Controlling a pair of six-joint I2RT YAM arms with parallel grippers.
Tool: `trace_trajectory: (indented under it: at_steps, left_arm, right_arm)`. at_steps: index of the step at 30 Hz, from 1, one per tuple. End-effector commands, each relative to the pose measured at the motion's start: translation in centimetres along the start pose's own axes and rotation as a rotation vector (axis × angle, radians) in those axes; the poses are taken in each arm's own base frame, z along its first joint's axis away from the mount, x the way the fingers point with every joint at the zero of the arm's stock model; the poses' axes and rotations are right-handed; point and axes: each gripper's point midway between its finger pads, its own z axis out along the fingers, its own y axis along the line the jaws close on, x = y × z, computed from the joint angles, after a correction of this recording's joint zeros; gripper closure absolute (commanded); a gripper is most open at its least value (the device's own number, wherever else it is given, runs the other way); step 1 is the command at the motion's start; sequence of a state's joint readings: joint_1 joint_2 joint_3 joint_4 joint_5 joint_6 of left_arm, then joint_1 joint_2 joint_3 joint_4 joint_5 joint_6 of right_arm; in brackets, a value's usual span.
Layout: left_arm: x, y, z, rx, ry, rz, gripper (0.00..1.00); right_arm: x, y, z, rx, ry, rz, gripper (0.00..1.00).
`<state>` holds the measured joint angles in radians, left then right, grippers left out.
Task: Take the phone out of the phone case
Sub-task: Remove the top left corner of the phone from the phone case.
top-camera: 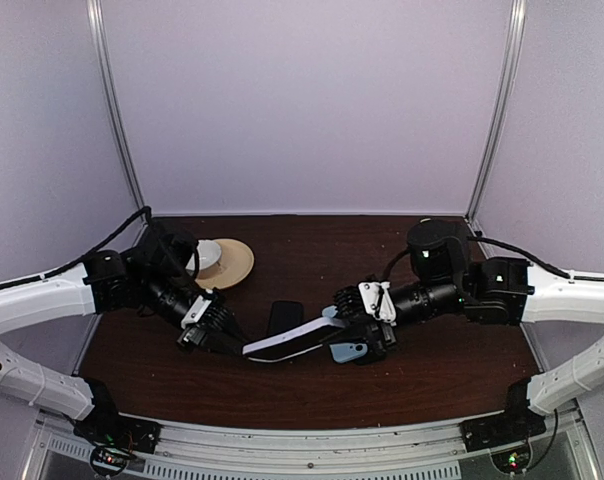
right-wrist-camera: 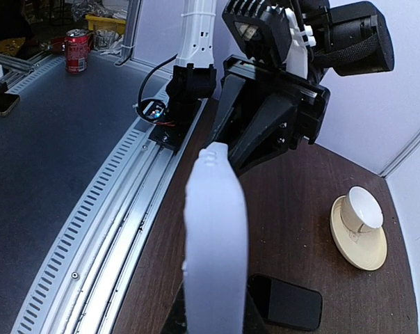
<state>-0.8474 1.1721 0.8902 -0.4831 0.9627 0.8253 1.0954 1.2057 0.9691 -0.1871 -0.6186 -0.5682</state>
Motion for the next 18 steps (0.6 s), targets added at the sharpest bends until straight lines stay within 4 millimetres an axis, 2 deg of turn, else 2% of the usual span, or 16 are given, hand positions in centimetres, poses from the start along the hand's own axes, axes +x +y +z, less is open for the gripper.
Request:
trace_trajectory:
  at_steps: [1,8,18]
  left_arm:
    - [-2.1,-2.1,0.1,0.092,-0.092,0.047,0.86]
    - [-2.7,-3.7,0.3,0.164,-0.129,0.055,0.89]
    - [-3.0,-4.8,0.6,0.218,-0.139,0.047,0.9]
  right_arm:
    - [-3.3,0.1,-0.2,-0.043,-0.105,-0.081,1.0]
    - [-3.9,2.0,0.3,-0.184,-0.147,-0.077,1.0]
    - [-4.4,2.8,1.1,-0.299,-0.164,-0.047,1.0]
